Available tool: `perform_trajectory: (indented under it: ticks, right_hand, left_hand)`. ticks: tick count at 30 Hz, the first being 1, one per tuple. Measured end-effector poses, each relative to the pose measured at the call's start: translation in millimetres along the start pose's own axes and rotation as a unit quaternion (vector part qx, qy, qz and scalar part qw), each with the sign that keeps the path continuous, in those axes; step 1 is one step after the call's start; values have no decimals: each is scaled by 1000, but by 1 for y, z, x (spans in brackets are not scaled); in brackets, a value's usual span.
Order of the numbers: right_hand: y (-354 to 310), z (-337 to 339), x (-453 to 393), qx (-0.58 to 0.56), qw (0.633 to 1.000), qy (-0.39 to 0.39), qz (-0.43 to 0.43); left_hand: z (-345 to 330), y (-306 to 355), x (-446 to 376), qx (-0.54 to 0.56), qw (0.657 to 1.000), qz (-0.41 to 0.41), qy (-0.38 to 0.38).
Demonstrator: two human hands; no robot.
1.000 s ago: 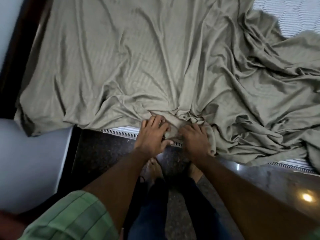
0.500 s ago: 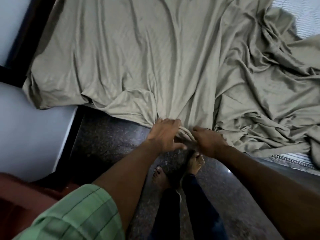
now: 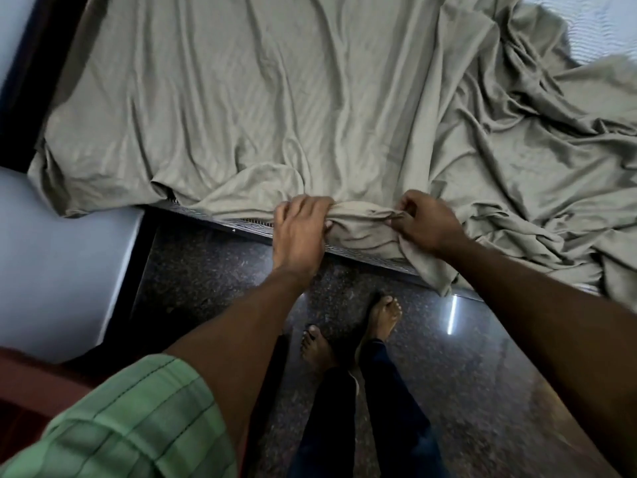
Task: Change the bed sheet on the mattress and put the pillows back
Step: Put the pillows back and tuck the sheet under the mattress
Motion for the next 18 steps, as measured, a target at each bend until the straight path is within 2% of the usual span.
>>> perform_trajectory:
  ticks: [2,4,6,8,10,11,12,13,15,18]
  right_hand:
    - [-5,5,3,7,994,108,16]
    - [-17,4,10,92,977,176,84]
    - [-34,-3,18,185,943,199,192]
    - [-49,-21,26,215,925,151,275]
    - [-54,-44,32,240,929,70,274]
    - [-53,-55,33,264,931,30,252]
    - [-51,-63,33,288,931,0,224]
    - [-48,-69,33,306,931,-23,199]
    - [-46,-74,32,314,932,-26,181]
    - [-43,-72,34,217,960,5,175]
  left_hand:
    - [7,1,5,38,982,179,52]
    - [5,2,20,126,914,380,66]
    - [-12,8,36,254,815,519,42]
    - [-35,16,44,389,702,597,22]
    - [-53,26,40,568,564,598,22]
    - [-60,30,37,635,507,582,21]
    - [-62,29,36,657,485,577,22]
    - [-65,26,36,654,489,577,16]
    - [-67,21,38,628,519,580,-4]
    - [-64,21,41,635,532,559,-44]
Point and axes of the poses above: each hand's wrist, its own x-axis away from the middle knuckle, its own z-axis out of the back of the hand, y = z × x, the point moved 4 cm from there along -x, towards the middle knuckle, and after that the axes turned 3 degrees about -y, right-handed, at the moved point
